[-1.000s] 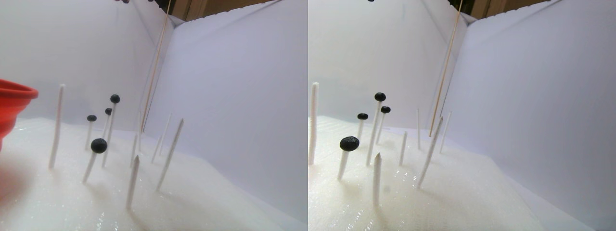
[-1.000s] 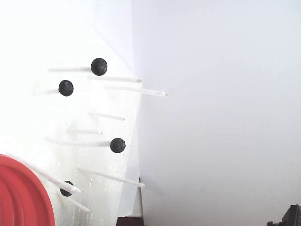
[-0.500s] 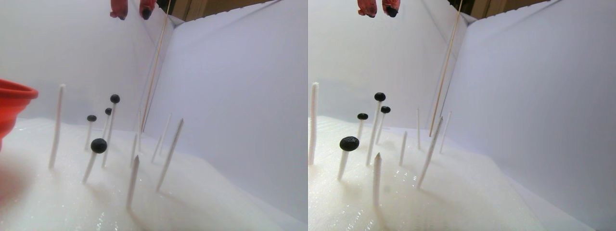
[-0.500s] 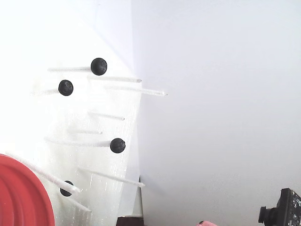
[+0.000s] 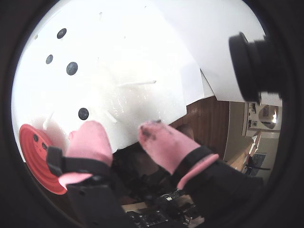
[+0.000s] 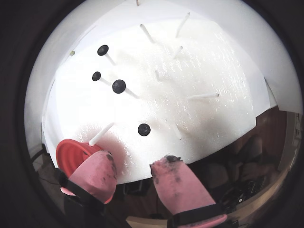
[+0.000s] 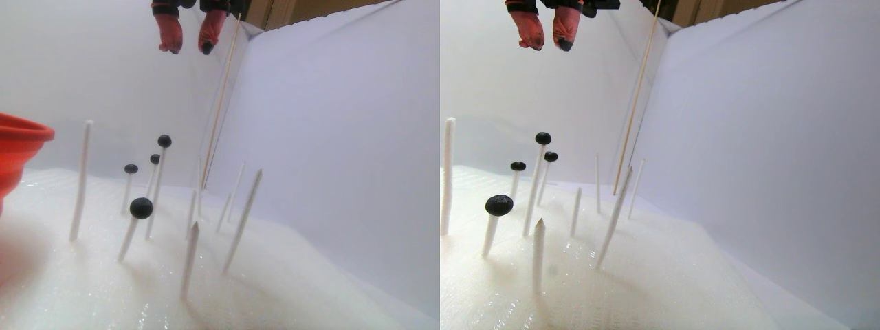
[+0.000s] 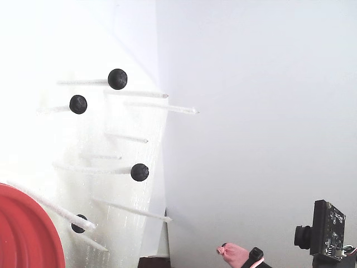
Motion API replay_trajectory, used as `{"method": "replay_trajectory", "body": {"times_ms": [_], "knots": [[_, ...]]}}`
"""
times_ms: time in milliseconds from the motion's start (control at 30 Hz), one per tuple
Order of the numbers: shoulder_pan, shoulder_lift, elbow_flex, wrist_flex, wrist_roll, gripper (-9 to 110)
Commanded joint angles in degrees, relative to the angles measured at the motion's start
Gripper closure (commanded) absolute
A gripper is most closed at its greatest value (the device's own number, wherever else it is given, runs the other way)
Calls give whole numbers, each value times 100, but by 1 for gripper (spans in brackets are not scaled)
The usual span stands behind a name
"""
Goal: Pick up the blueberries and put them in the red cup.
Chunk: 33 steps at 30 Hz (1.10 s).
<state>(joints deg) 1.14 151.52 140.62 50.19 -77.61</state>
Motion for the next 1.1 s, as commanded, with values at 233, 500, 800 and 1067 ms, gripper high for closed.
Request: {"method": "replay_trajectory", "body": {"times_ms": [233, 500, 800, 1067], "knots": [[-53, -501, -79, -659, -158, 86], [-88, -1011, -44, -1283, -290, 86], [-167, -1477, -88, -1705, -343, 84], [-290, -1837, -88, -2057, -404, 83]]}}
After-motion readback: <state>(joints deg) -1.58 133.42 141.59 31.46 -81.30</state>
